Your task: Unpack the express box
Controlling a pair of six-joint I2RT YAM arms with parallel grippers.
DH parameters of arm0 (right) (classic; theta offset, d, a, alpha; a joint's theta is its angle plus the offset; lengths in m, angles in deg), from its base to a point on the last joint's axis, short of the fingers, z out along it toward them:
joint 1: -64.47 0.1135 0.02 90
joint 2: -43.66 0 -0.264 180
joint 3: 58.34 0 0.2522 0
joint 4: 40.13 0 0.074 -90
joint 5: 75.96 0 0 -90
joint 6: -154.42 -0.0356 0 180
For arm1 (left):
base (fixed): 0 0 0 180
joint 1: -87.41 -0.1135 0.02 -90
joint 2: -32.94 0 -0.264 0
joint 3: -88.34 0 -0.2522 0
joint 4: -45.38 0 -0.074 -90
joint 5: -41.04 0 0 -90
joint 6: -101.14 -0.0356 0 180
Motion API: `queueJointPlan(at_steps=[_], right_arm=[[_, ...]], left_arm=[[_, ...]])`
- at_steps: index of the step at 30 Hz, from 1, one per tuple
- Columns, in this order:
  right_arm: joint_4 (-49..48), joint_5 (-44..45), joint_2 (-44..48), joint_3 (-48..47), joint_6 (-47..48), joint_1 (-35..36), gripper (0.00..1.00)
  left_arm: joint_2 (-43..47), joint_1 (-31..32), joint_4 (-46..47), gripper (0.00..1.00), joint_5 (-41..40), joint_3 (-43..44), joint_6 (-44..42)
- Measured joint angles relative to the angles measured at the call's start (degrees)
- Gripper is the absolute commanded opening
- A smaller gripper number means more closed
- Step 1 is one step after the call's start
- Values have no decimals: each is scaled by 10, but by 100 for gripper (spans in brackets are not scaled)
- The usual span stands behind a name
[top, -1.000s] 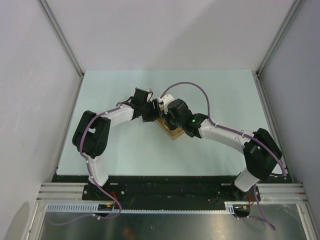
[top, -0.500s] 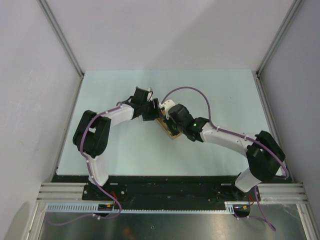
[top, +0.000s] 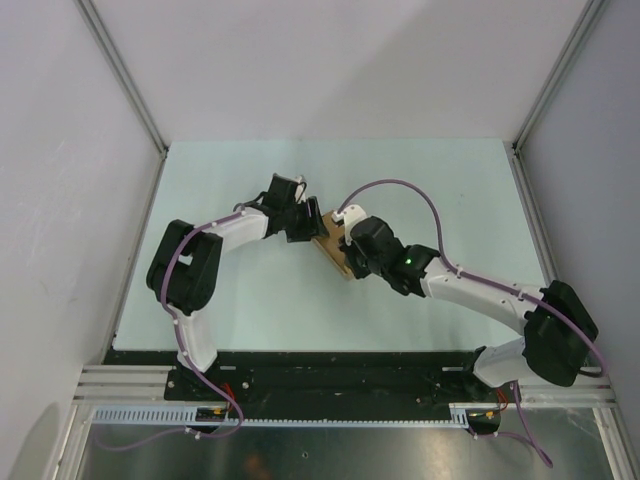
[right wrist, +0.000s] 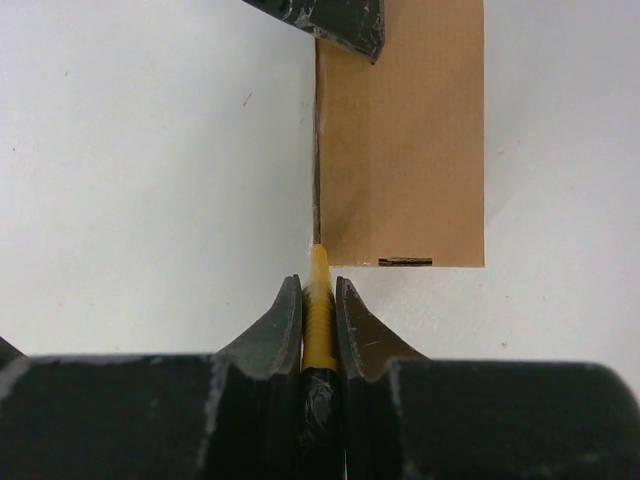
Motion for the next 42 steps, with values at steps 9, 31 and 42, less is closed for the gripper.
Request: queueJointPlan(at_steps=[9, 31, 42], right_arm=[[31, 19, 57, 18, -10, 2, 0], [-10, 24, 67, 18, -37, -96, 0], [-34, -106, 28, 18, 31, 5, 0]], left_arm=[[0, -2, -1, 66, 3, 2, -9], [44, -19, -9, 83, -21, 64, -88], [-103, -24, -7, 76, 38, 213, -107]])
